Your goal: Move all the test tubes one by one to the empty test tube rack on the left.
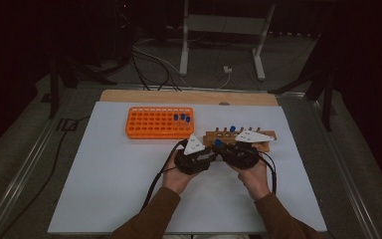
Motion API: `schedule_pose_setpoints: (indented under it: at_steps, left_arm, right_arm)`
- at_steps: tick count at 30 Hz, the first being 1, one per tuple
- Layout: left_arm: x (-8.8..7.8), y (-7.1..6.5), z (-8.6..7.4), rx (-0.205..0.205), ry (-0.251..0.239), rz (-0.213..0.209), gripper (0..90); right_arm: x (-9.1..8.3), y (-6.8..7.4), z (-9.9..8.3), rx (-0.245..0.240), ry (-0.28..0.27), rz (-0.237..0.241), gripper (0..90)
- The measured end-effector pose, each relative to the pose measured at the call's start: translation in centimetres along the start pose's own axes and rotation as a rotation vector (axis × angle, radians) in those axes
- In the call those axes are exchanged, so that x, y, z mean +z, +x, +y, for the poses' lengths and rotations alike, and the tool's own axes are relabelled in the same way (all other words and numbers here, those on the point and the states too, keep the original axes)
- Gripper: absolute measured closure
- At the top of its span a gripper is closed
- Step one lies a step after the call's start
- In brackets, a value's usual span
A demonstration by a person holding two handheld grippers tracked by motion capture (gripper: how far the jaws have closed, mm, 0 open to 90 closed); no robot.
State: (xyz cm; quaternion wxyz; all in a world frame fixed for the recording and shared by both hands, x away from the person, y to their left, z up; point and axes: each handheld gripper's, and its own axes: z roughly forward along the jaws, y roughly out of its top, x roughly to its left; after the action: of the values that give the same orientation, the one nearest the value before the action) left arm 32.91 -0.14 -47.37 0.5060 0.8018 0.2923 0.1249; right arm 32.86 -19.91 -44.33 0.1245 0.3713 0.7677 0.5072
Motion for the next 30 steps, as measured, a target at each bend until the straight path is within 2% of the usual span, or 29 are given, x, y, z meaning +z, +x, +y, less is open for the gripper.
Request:
schedule_pose_setpoints:
  at_steps: [7, 16, 22, 30]
  left_arm:
    - [0.21, -0.07, -0.05, 0.005, -0.008, 0.002, 76.5]
    - [0.11, -0.15, -0.03, 0.014, -0.016, -0.005, 78.2]
    - [0.02, 0.0, 0.0, 0.012, -0.015, -0.001, 78.2]
    - [-0.46, 0.79, -0.07, -0.01, -0.017, 0.027, 78.2]
  right_arm:
    - [0.09, 0.08, -0.03, -0.001, 0.002, 0.005, 76.2]
    - [0.01, -0.02, 0.0, 0.005, -0.001, 0.014, 75.6]
    - [-0.1, -0.29, 0.0, 0.011, -0.003, 0.005, 66.0]
    - [-0.7, -0.69, 0.15, 0.015, -0.032, 0.021, 51.5]
